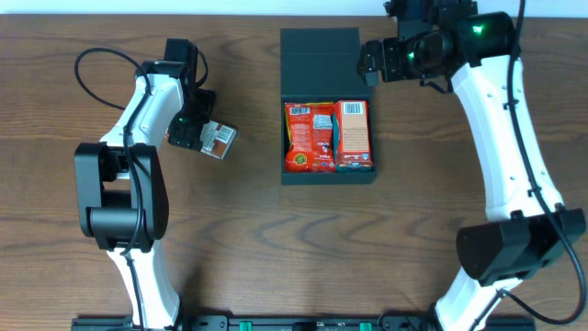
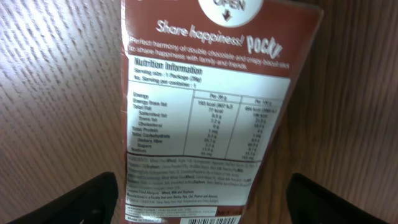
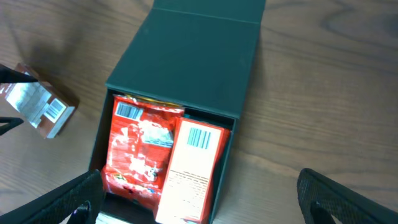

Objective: Pack container
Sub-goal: 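Reach the left gripper to the brown-white carton and grasp it, then lift the brown-white carton and carry it over the black box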

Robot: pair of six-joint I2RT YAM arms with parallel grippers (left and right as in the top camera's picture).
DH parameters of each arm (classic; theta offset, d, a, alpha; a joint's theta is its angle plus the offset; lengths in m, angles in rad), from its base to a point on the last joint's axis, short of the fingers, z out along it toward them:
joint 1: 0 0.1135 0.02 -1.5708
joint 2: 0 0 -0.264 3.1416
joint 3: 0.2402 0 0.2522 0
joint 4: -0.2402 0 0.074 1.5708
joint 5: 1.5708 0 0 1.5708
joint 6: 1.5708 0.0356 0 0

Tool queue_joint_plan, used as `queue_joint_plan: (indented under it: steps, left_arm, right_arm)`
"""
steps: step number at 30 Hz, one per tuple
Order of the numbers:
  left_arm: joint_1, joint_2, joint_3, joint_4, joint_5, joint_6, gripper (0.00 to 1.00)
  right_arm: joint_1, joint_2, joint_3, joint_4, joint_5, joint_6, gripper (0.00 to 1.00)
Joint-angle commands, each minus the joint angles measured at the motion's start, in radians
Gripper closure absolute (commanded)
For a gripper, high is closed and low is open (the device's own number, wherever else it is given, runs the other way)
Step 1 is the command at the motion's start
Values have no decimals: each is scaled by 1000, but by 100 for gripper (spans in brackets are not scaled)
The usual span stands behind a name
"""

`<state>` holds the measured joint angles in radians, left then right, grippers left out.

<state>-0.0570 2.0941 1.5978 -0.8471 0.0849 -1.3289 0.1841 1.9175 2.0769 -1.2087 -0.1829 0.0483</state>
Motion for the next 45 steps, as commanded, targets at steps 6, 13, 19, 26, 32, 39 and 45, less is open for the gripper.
queue_joint_plan:
  steps: [6,13,19,26,32,39,45]
  left_arm:
    - [1,-19,-6,-12,-60,122,10]
    - [2,26,-6,-7,-14,148,12]
    - [2,27,-6,17,-44,185,11]
    - [2,40,-6,-3,-40,208,11]
    - [3,82,-6,-16,-18,208,9]
    - [5,109,-6,5,-12,227,8]
    - [6,109,-6,10,-14,264,28]
  right_arm:
    - [-14,4,3,0,3,-5,1]
    - [-14,4,3,0,3,-5,1]
    - [-13,4,3,0,3,-5,1]
    - [-13,4,3,-8,2,-4,1]
    - [-13,4,3,-14,2,-5,1]
    - [-13,4,3,-16,3,-5,1]
    - [-13,4,3,-15,3,-5,1]
